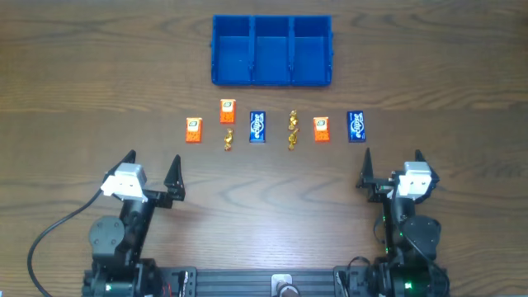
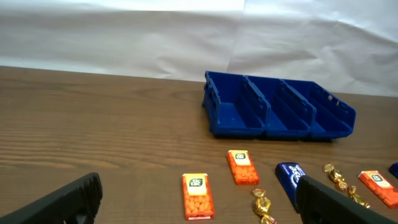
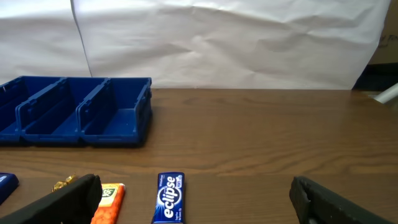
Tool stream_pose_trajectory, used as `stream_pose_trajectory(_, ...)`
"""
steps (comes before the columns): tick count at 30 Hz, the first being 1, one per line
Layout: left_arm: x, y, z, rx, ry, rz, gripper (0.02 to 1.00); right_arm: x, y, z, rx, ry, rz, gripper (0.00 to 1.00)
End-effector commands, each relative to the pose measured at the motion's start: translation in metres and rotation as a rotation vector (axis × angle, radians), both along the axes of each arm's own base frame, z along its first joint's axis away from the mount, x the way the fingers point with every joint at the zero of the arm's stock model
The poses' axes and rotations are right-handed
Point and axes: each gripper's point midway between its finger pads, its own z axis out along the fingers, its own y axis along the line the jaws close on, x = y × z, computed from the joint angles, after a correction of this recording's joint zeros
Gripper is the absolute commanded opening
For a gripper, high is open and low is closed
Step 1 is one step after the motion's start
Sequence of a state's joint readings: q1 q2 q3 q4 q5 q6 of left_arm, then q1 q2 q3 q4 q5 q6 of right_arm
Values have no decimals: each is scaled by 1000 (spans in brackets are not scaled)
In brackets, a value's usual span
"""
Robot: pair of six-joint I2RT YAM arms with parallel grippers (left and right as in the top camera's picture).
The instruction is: Sort Candies Into Trays
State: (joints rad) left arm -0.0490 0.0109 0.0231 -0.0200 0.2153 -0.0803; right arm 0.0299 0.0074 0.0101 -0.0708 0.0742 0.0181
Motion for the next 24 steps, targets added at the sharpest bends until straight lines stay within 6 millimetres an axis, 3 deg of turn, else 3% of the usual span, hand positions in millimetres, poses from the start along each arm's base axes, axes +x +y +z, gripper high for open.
stream_pose_trajectory(1,-2,-5,-16,6,46,-26,998,0,1,-1,11,1,4,1000)
stream_pose_trajectory(15,-1,-4,-14,8,38,-15,998,0,1,-1,11,1,3,1000)
stream_pose_trajectory(20,-2,-1,33,-41,109,16,1000,0,1,-1,11,2,4,1000)
stream_pose_trajectory(21,2,-1,57,-35,172,17,1000,0,1,-1,11,1,4,1000)
stream_pose_trajectory(24,20,-2,98,-23,299,21,1000,0,1,-1,11,2,4,1000)
